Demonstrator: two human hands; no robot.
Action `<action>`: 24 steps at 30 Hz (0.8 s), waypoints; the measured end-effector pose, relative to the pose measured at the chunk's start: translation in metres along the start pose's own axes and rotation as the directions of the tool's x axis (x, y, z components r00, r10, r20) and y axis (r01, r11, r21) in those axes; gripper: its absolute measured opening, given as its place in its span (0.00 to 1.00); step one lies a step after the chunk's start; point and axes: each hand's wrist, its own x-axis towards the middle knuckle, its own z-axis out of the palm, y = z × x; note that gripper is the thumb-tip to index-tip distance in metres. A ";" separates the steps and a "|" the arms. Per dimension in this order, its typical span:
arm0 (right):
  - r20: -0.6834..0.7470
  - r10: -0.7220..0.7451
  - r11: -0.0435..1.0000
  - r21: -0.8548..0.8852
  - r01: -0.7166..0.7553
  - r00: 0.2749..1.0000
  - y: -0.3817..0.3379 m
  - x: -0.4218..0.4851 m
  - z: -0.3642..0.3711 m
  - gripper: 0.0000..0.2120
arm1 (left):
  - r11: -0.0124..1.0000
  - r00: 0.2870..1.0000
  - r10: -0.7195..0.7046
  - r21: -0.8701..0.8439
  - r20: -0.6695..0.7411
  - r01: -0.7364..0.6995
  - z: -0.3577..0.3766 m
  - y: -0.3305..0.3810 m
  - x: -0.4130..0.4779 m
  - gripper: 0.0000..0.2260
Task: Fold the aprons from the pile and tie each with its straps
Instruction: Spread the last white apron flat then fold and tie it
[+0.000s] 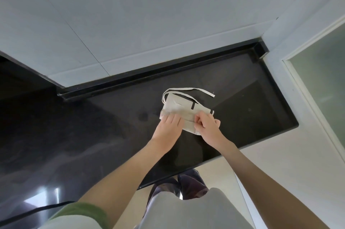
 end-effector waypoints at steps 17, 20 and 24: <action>0.298 0.235 0.714 0.593 -0.373 0.925 -0.019 0.012 -0.027 0.13 | 0.986 0.950 -0.113 0.154 0.292 0.070 0.012 0.033 0.013 0.25; 0.304 0.122 0.715 0.633 -0.296 0.945 -0.019 0.005 -0.039 0.13 | 0.971 0.921 -0.110 0.240 0.375 0.018 0.006 0.037 0.022 0.23; 0.152 -0.033 0.898 0.439 -0.037 0.988 -0.014 -0.010 -0.045 0.09 | 0.986 0.947 0.034 0.144 0.319 -0.084 -0.005 0.019 0.028 0.23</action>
